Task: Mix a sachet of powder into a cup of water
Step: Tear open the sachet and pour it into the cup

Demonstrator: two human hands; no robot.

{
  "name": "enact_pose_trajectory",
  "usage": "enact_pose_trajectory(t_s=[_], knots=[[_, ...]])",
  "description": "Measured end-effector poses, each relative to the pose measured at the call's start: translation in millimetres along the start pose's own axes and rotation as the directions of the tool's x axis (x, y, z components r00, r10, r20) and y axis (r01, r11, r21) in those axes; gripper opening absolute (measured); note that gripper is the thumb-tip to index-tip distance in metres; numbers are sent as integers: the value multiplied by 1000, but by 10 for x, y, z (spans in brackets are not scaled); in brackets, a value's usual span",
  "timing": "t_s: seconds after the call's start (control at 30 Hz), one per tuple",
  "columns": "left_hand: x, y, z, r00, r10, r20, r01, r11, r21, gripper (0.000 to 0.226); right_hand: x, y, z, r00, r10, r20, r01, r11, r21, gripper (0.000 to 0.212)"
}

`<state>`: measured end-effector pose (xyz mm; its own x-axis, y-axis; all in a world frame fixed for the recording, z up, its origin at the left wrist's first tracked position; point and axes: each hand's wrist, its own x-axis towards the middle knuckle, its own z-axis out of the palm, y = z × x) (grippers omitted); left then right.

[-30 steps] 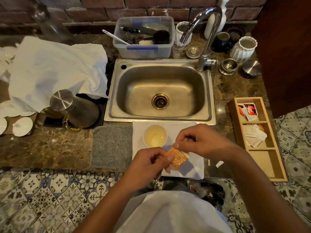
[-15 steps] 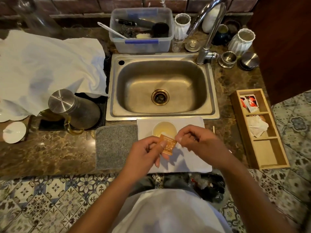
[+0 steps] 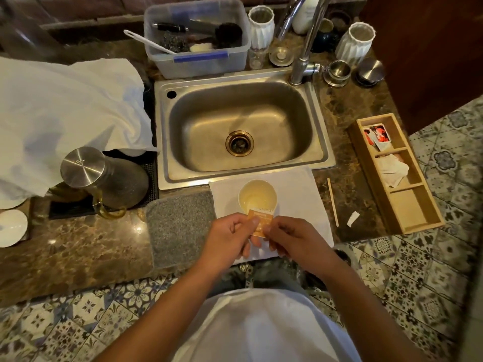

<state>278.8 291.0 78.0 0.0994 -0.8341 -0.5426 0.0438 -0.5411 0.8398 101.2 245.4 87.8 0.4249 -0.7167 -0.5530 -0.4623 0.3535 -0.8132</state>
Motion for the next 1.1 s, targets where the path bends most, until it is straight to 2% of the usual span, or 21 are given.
enact_pose_trajectory(t_s=[0.07,0.27,0.7,1.1], knots=[[22,-17,-5,1000,-11,-5,11,998,61,32,20,23,-13,1000,24,-3,-24,999,23,30],[42,16,44,998,-57,15,55,994,96,35,66,67,-105,998,67,-16,-66,996,61,32],[126,45,80,994,-105,-43,107,993,51,34,208,-5,-135,991,130,9,-130,990,61,38],[102,58,71,992,-127,-21,127,992,9,35,227,-40,-129,987,158,24,-159,986,41,40]])
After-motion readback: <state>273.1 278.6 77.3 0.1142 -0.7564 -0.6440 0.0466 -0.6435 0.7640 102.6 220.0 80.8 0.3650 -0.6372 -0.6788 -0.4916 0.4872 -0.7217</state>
